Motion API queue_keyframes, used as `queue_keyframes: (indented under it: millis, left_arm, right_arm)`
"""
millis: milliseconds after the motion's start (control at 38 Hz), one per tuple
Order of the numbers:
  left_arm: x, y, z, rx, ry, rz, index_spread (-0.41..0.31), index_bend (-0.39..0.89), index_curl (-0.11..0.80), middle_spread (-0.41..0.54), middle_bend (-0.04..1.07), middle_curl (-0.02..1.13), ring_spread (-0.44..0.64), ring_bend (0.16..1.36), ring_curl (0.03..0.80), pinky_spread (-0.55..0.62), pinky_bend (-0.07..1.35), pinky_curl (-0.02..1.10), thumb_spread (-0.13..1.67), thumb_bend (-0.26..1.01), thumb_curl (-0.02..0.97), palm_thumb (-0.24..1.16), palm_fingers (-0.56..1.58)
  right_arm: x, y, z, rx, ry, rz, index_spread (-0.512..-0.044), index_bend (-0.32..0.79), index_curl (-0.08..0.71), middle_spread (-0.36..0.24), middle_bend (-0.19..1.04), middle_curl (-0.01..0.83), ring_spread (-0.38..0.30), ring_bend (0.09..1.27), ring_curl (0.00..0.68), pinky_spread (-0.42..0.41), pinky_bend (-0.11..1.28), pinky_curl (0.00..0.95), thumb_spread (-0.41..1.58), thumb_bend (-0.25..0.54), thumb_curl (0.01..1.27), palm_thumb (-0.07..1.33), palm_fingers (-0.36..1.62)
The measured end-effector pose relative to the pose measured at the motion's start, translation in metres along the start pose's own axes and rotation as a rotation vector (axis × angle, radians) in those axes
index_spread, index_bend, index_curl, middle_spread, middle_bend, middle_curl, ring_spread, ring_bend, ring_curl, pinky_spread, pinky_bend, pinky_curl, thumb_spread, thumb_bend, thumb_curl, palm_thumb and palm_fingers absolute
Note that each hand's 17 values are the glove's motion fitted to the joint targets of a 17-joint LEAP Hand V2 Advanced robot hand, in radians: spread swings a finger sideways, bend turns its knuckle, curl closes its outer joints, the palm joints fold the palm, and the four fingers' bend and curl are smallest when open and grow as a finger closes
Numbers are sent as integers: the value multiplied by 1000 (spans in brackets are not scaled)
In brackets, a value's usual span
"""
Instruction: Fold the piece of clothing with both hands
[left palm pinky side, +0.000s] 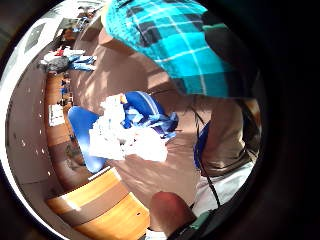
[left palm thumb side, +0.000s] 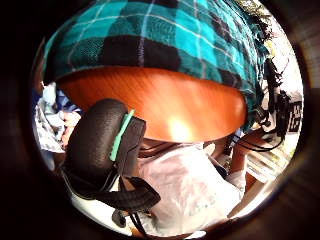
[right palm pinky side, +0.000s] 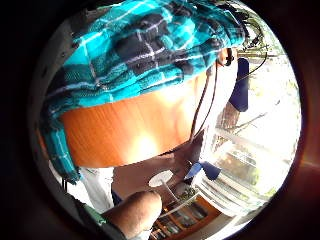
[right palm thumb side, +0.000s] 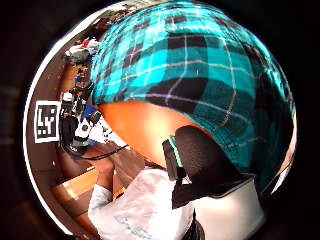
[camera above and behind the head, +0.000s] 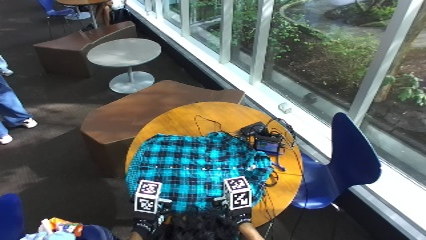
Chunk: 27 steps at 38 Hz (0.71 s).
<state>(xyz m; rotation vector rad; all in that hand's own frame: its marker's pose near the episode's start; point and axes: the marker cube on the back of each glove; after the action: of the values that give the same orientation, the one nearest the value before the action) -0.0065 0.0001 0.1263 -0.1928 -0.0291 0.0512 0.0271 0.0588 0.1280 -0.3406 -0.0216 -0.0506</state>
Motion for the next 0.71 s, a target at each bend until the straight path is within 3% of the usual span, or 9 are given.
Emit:
queue_keyframes:
  millis: [132,184,237,289,395,474,526,579,710]
  left_arm:
    - [-9,-17,14,153,30,-10,-99,169,245,32,181,339,154,572,285,214,534,291,1192,8,244,213,362]
    - [-19,-32,15,329,0,-44,-115,227,274,25,141,325,113,578,285,179,530,292,1227,23,247,244,434]
    - [-30,-48,10,557,-62,-91,-143,245,291,-55,239,352,34,571,282,138,477,275,1255,48,256,297,601]
    - [-31,-51,5,692,-72,-113,-172,272,312,-110,258,360,-46,566,281,84,454,269,1268,72,267,353,753]
    - [-22,-28,3,678,-25,-112,-238,287,338,-209,297,365,-201,566,283,-59,411,262,1267,112,289,464,1071]
    - [-32,-15,-5,711,-26,-117,-267,263,355,-255,334,409,-262,556,313,-137,410,293,1264,120,297,508,1160]
    - [-32,-7,-15,763,42,-73,-286,228,359,-281,359,429,-305,583,334,-191,423,312,1269,128,301,538,1238]
    - [-27,2,-27,812,126,4,-298,192,361,-305,376,443,-331,608,352,-232,438,327,1273,131,303,559,1280]
    - [-33,34,-59,803,182,204,-311,81,328,-352,469,480,-379,822,426,-316,567,385,1280,126,302,588,1453]
  right_arm:
    - [6,-3,10,-9,-29,-2,-307,171,254,40,185,273,159,281,213,236,499,322,1157,47,305,469,186]
    - [9,-4,9,33,-47,5,-310,197,266,27,190,278,134,292,216,217,498,319,1155,48,313,495,282]
    - [13,-7,5,119,-46,21,-319,251,289,-2,191,281,93,305,219,184,469,307,1181,80,326,565,408]
    - [19,-12,0,225,-33,34,-324,286,303,-30,187,283,46,309,218,146,450,301,1204,112,342,632,516]
    - [30,-21,-9,422,-22,27,-320,323,331,-92,192,298,-70,372,246,40,431,298,1227,194,384,802,826]
    - [38,-18,-21,538,-29,-10,-317,229,326,-129,196,311,-145,444,278,-54,465,311,1227,228,405,885,1004]
    - [41,-6,-32,582,-27,-56,-314,136,317,-164,239,335,-189,513,311,-108,478,323,1215,237,420,923,1138]
    - [44,6,-42,583,-23,-110,-312,110,319,-183,249,351,-218,548,338,-148,490,342,1216,244,426,950,1171]
    - [51,40,-72,338,-76,-274,-309,89,304,-230,322,392,-259,626,387,-241,538,370,1211,233,423,974,1281]
